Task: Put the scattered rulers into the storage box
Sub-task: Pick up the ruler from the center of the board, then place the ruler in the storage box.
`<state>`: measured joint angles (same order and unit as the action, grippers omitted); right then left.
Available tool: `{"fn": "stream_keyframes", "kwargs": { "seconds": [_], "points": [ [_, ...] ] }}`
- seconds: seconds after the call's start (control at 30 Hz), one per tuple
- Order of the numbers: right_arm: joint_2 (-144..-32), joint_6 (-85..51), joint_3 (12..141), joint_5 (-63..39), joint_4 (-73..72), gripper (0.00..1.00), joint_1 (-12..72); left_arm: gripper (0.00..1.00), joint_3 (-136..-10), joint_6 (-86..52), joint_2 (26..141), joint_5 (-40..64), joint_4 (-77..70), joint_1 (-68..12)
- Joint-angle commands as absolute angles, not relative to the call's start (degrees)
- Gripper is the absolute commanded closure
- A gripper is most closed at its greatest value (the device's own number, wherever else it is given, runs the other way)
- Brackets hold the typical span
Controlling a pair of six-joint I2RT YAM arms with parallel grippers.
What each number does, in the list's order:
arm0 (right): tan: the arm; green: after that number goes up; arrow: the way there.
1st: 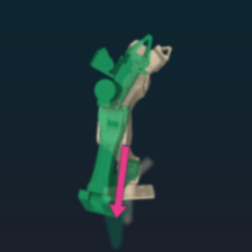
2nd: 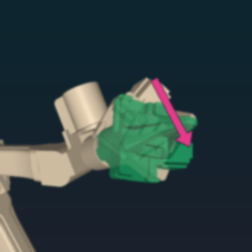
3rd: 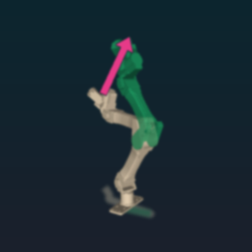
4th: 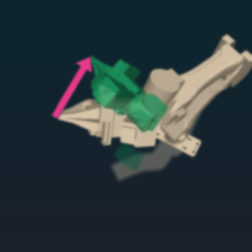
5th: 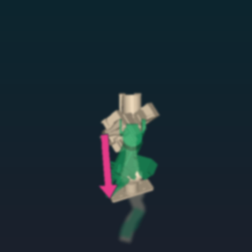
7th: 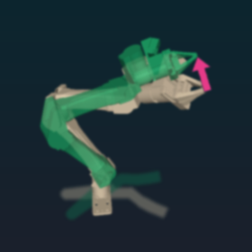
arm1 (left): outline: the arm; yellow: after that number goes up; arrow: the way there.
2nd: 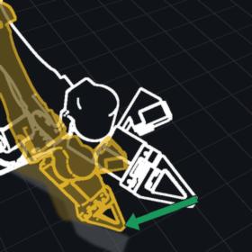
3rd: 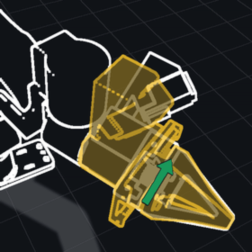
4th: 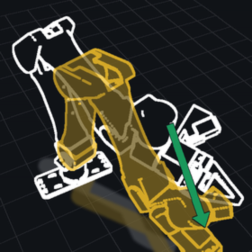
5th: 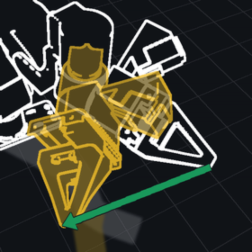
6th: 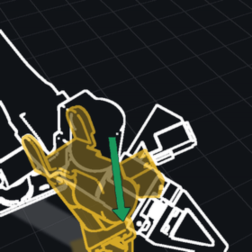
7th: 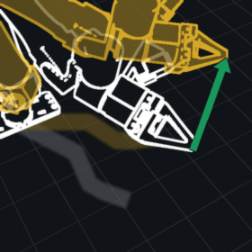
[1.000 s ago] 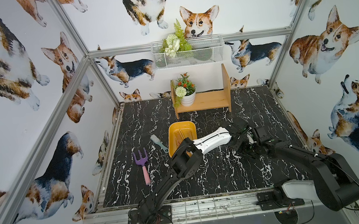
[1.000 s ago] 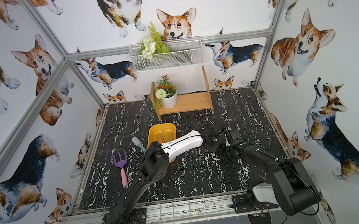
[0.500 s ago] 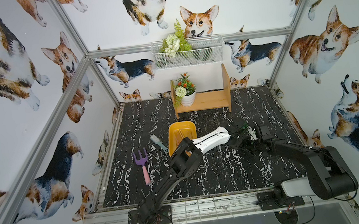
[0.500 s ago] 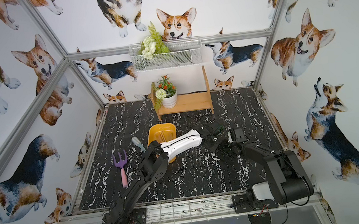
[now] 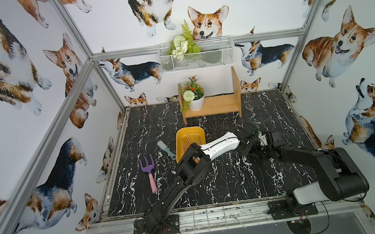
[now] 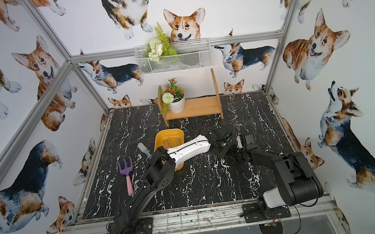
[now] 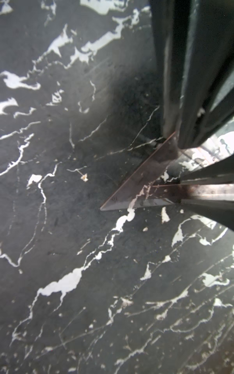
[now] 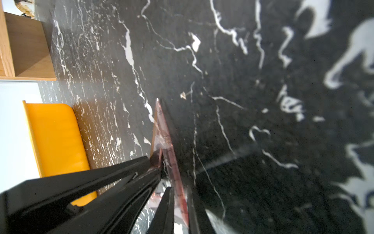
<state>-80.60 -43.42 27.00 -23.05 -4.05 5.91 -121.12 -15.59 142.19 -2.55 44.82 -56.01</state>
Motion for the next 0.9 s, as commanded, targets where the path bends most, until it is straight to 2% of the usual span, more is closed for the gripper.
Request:
{"fn": "stream_keyframes", "kwargs": {
  "seconds": [0.0,0.17,0.4,0.47,0.87],
  "points": [
    [-79.7,-43.9,27.8,-23.4,0.2,0.88,6.1,0.83,-120.3,-16.0,143.4,-1.4,48.6,-55.8],
    [-78.3,-43.8,29.2,-24.0,1.9,1.0,6.1,0.77,-120.4,-16.8,141.9,-2.5,48.6,-55.6],
    [-74.6,-42.7,32.3,-24.2,6.7,1.0,6.1,0.56,-121.5,-18.2,137.1,-6.7,49.6,-55.2],
    [-73.7,-42.2,33.5,-24.3,8.3,1.0,6.1,0.52,-121.5,-18.5,135.2,-7.9,49.8,-55.0],
    [-70.3,-41.5,41.4,-28.3,13.7,1.0,7.0,0.49,-117.7,-20.1,121.4,-11.8,50.4,-54.0]
  ]
}}
